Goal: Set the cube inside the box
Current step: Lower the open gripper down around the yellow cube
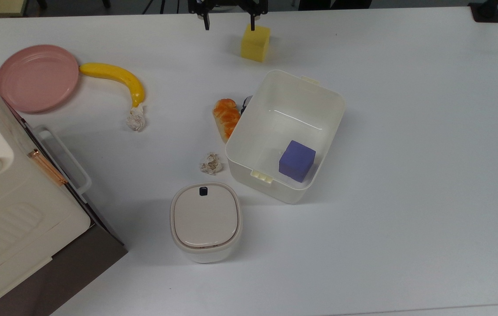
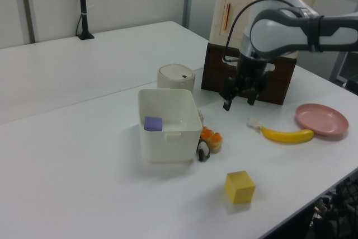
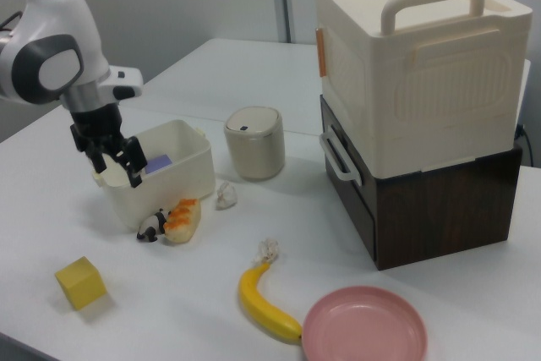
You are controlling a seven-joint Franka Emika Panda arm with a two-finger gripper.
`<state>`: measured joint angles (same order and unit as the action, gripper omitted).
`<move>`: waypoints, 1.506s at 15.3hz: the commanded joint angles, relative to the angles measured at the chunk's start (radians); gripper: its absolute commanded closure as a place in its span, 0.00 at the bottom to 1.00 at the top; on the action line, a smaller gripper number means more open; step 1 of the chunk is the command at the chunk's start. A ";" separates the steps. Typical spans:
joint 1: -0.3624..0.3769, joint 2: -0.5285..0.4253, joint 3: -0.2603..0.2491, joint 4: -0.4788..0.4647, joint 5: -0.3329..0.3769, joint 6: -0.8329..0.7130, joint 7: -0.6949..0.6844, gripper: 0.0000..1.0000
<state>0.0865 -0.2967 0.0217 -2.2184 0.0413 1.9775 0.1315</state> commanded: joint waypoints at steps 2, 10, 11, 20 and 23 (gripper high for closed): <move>0.042 -0.082 -0.005 -0.135 0.055 0.040 0.022 0.00; 0.108 -0.159 -0.003 -0.308 0.120 0.136 0.057 0.00; 0.114 -0.170 -0.005 -0.325 0.120 0.136 0.057 0.00; 0.139 -0.193 -0.005 -0.412 0.118 0.178 0.034 0.00; 0.137 -0.188 -0.005 -0.437 0.117 0.207 0.030 0.00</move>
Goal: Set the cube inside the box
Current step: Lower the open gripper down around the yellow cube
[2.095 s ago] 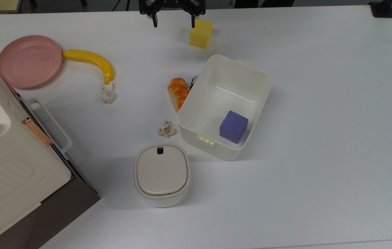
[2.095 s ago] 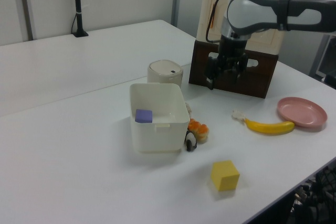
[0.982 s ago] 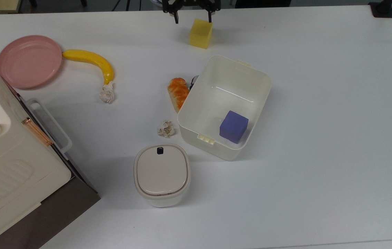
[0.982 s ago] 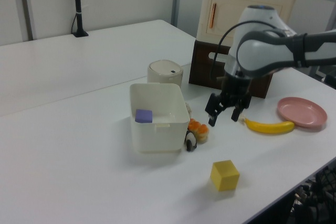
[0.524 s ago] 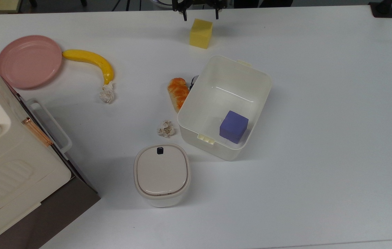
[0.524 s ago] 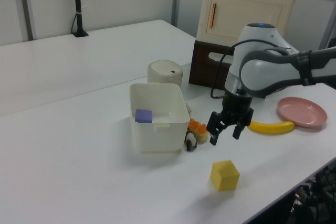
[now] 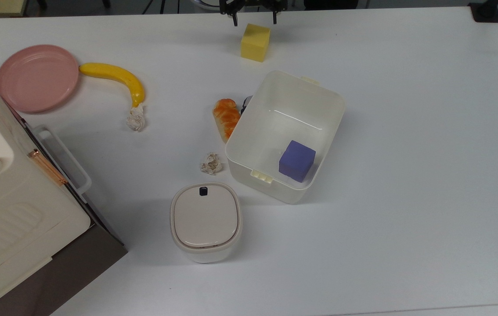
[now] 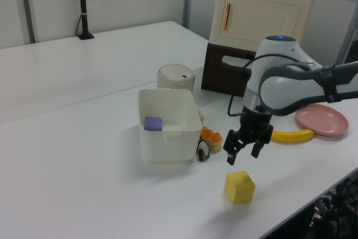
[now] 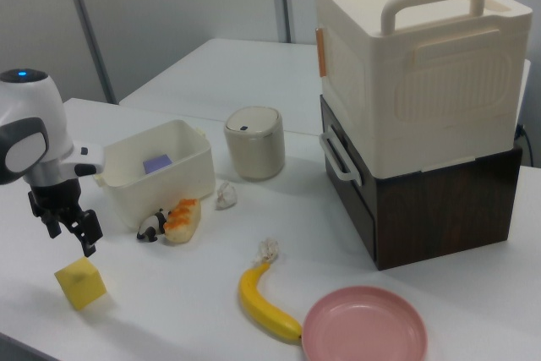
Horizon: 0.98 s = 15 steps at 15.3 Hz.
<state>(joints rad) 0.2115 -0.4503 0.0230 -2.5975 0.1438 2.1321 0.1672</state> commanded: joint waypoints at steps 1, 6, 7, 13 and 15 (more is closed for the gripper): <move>0.012 -0.033 -0.006 -0.062 0.013 0.055 -0.008 0.00; 0.014 -0.005 -0.006 -0.078 0.007 0.055 -0.034 0.00; 0.014 0.011 -0.006 -0.078 0.005 0.057 -0.034 0.00; 0.028 0.071 -0.006 -0.079 0.003 0.108 -0.034 0.00; 0.028 0.079 -0.006 -0.079 -0.004 0.109 -0.035 0.00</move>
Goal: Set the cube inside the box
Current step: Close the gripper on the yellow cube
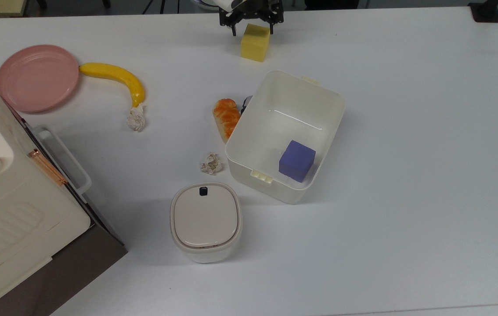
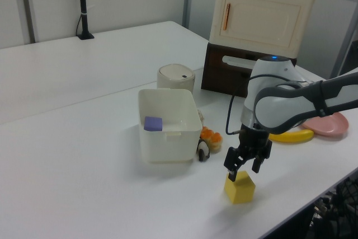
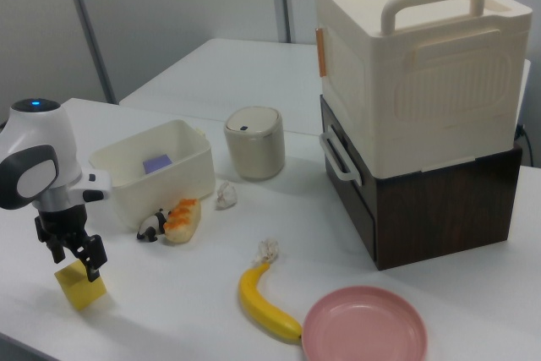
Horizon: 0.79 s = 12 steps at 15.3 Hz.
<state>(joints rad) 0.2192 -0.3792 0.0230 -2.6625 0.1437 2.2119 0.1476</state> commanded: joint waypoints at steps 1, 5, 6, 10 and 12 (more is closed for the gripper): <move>0.022 0.023 -0.006 -0.014 -0.007 0.029 -0.016 0.00; 0.037 0.040 -0.008 -0.014 -0.015 0.029 -0.014 0.00; 0.040 0.060 -0.008 -0.011 -0.016 0.029 -0.014 0.01; 0.040 0.072 -0.008 -0.010 -0.030 0.043 -0.014 0.42; 0.040 0.080 -0.008 -0.007 -0.032 0.060 -0.014 0.74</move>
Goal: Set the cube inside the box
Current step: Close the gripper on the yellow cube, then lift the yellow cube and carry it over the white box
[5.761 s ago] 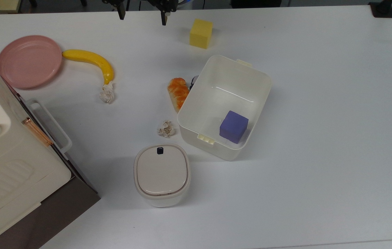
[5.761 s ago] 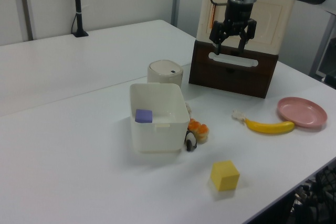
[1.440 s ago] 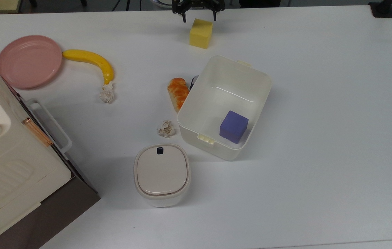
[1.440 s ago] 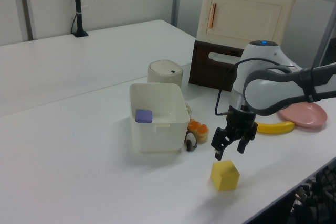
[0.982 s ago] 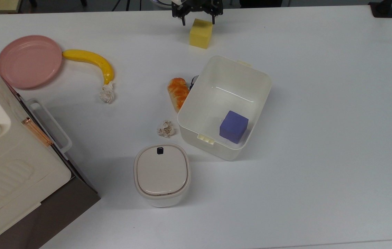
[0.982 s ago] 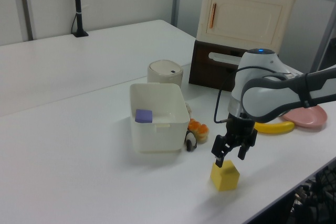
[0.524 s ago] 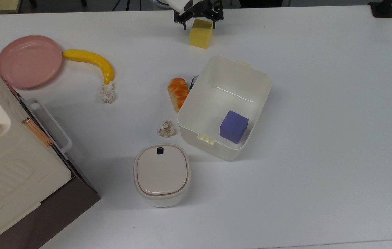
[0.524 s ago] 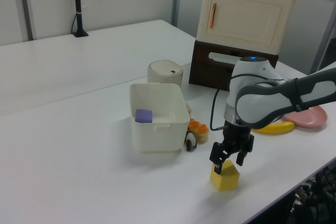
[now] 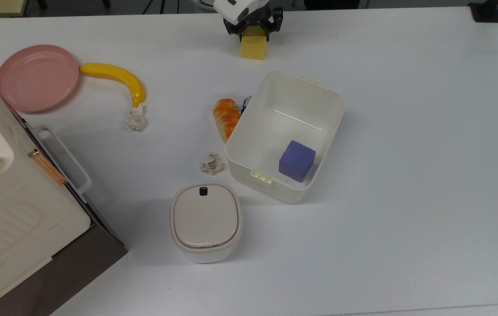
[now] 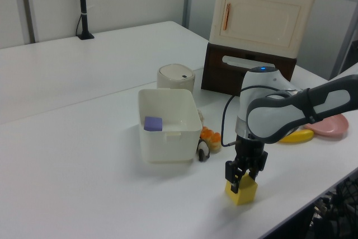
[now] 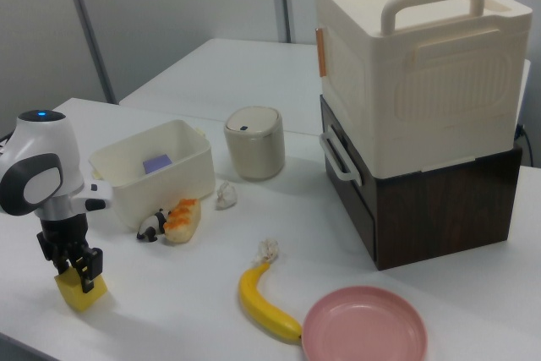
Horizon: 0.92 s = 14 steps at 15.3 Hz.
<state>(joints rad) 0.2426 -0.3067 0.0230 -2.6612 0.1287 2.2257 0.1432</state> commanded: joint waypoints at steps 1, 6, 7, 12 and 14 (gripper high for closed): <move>0.017 0.009 -0.008 -0.005 -0.015 0.046 -0.010 0.78; 0.017 0.008 -0.008 0.030 -0.017 0.042 -0.007 0.78; 0.015 0.008 -0.008 0.059 -0.017 0.039 -0.004 0.78; 0.001 0.011 -0.009 0.222 -0.017 0.023 0.009 0.78; 0.000 0.024 -0.011 0.266 -0.017 0.023 0.009 0.78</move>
<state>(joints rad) 0.2397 -0.3053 0.0214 -2.4632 0.1278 2.2598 0.1437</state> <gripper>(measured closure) 0.423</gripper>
